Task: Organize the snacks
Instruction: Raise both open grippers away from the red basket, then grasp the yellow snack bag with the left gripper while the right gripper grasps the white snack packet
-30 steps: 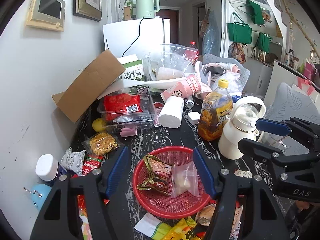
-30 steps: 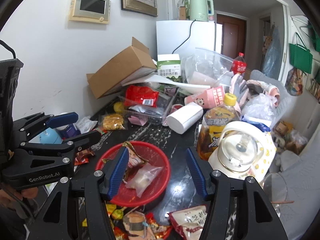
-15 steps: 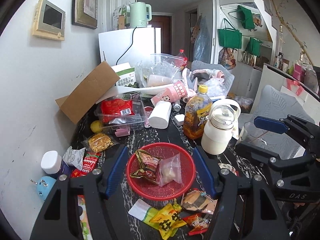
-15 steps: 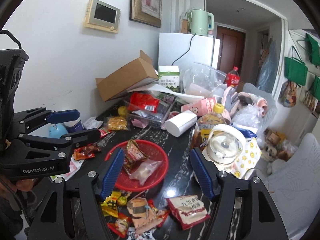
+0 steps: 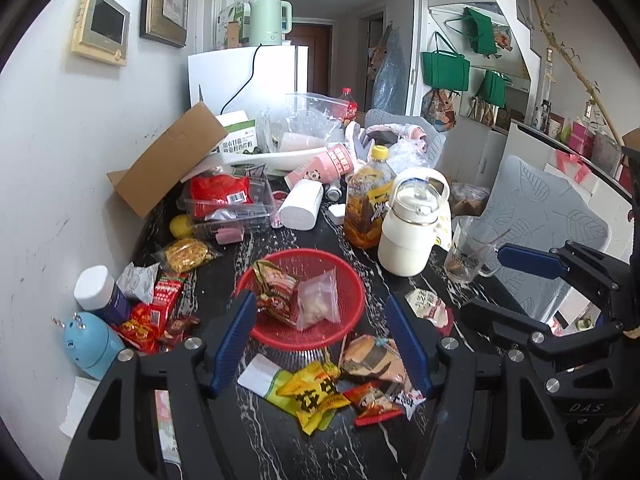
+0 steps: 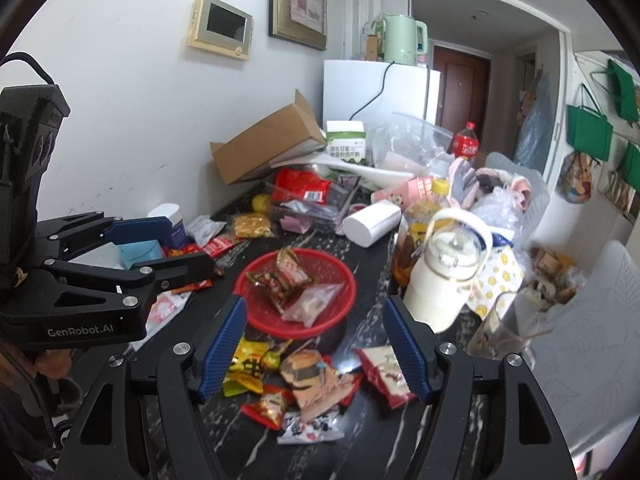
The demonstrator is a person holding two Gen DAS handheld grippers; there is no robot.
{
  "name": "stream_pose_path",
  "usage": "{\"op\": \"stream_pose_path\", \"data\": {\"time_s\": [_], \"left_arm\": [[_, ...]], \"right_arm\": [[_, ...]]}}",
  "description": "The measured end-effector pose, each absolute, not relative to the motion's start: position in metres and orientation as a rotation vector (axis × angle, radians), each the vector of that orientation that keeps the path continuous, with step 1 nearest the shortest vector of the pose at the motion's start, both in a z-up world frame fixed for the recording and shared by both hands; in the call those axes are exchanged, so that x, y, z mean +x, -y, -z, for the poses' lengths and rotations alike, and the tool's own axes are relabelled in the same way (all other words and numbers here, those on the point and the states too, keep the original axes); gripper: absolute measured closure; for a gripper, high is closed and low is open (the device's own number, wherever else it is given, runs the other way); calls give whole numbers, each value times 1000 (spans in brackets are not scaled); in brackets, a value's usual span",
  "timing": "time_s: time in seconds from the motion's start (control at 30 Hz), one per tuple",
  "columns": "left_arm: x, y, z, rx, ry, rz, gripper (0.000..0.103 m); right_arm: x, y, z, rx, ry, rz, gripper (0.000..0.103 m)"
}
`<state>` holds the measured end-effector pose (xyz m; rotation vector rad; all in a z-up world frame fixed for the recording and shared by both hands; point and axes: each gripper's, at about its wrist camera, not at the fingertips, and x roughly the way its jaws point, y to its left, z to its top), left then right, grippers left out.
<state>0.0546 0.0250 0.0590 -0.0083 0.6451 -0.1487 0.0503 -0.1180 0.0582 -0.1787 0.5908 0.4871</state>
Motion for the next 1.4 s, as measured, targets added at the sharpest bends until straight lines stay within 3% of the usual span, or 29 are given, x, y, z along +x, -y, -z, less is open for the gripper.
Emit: {"op": "stream_pose_path", "data": {"time_s": [0.9,1.4], "left_arm": [[28,-15,42,-78,-864,191,37],[45,-27,77,-112,-897,125,37]], "right_arm": [[21,138,56,-62,-864,-434,32],[48,144,100,-52,-923,-415,22]]}}
